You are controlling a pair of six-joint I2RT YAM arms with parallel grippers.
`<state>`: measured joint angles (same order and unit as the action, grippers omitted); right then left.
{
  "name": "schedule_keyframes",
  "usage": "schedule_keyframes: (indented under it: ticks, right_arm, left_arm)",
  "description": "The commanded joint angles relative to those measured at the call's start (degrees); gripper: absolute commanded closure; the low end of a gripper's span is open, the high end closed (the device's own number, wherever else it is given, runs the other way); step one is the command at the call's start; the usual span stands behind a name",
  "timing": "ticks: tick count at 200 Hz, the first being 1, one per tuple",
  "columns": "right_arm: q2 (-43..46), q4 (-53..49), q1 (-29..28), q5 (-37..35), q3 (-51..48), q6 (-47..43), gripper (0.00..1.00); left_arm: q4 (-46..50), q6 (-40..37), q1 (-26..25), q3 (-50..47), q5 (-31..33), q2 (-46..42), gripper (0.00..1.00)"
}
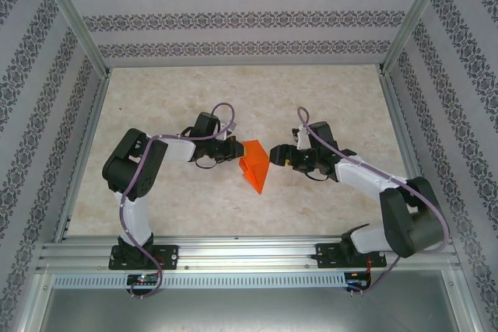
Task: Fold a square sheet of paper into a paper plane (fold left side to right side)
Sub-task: Fold the wing for the fifth time at the center of the table.
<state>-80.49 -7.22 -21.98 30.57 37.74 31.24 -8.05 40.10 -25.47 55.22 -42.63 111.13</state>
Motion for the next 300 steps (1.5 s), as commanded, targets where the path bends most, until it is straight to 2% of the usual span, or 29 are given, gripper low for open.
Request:
schedule_keyframes:
  ticks: [1, 38, 87, 178, 204, 270, 300]
  right_arm:
    - [-3.07, 0.05, -1.63, -0.53, 3.15, -2.12, 0.22]
    - [-7.42, 1.53, -1.93, -0.46, 4.36, -0.46, 0.25]
    - [-11.91, 6.30, -1.08, 5.25, 5.58, 0.18, 0.25]
    - [-16.96, 16.47, 1.92, 16.08, 5.33, -1.37, 0.26]
    - [-16.91, 18.91, 1.93, 18.29, 4.89, -0.83, 0.32]
    - [-17.42, 15.04, 2.89, 17.45, 4.01, -2.80, 0.54]
    - [-17.51, 11.88, 3.21, 16.29, 4.10, -5.02, 0.53]
  left_arm:
    - [-1.40, -4.59, 1.06, -0.79, -2.78, 1.23, 0.98]
    - [-5.24, -4.81, 1.63, -2.60, -4.70, 1.22, 1.00]
    - [-12.43, -6.42, 1.63, -4.75, -9.57, -0.66, 1.00]
    - [-12.24, -12.96, 1.63, -5.91, -15.29, -4.86, 1.00]
    - [-11.60, -13.47, 1.58, -5.56, -15.37, -4.55, 1.00]
    - [-10.44, -13.12, 1.66, -4.49, -14.08, -3.36, 1.00]
    - [-9.95, -13.10, 1.64, -4.07, -13.80, -2.76, 1.00]
